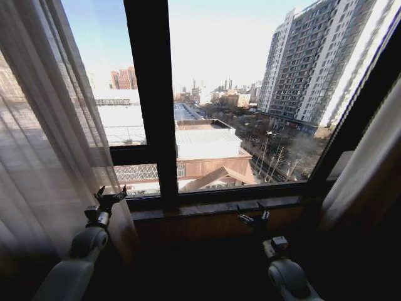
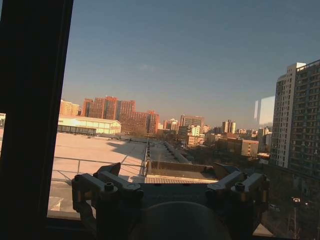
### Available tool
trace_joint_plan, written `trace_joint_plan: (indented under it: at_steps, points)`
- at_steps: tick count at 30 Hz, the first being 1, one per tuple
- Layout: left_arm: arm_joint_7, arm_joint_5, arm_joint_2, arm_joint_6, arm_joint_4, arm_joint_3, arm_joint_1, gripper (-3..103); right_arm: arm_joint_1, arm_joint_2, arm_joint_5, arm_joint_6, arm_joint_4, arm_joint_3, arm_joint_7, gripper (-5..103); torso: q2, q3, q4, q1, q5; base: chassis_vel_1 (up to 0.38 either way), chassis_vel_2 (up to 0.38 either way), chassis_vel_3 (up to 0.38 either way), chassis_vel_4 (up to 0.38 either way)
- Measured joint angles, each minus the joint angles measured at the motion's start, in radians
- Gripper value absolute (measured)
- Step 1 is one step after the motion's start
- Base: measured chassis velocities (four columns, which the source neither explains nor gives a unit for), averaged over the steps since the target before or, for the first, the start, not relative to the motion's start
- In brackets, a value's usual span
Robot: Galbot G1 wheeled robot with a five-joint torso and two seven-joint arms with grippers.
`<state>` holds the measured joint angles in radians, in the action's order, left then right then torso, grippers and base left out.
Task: Open the curtains by pulling them apart, changing their state from closed to fully open.
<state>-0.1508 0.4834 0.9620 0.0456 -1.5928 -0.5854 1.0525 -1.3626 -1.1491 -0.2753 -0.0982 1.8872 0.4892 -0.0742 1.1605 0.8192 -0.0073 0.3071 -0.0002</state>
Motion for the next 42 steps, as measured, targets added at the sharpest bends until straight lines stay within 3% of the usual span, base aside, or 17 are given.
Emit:
trace_joint_plan:
  at_steps: [8,11,14,22,42]
  points:
    - [0.012,0.0,-0.014,0.058,0.047,-0.005,-0.005,100,0.0,0.0,0.0,0.0,0.0,0.0,0.0,100,0.0,0.0,-0.0004,0.0,0.0003,0.0,0.0,0.0,0.0]
    - [0.02,0.0,-0.009,0.127,0.095,-0.025,0.011,100,0.0,0.0,0.0,0.0,0.0,0.0,0.0,100,0.0,0.0,-0.0009,0.0,0.0007,0.0,0.0,0.0,0.0]
    - [0.012,-0.014,0.022,0.197,0.131,-0.058,0.056,100,0.0,0.0,0.0,0.0,0.0,0.0,0.0,100,0.0,0.0,0.0007,0.0,0.0004,0.0,0.0,0.0,0.0]
    - [-0.001,-0.056,0.077,0.216,0.125,-0.07,0.104,100,0.0,0.0,0.0,0.0,0.0,0.0,0.0,100,0.0,0.0,-0.0005,0.0,0.0003,0.0,0.0,0.0,0.0]
    - [0.006,-0.019,0.05,0.227,0.134,-0.031,0.058,100,0.0,0.0,0.0,0.0,0.0,0.0,0.0,100,0.0,0.0,-0.0001,0.0,0.0002,-0.024,0.024,0.026,-0.019]
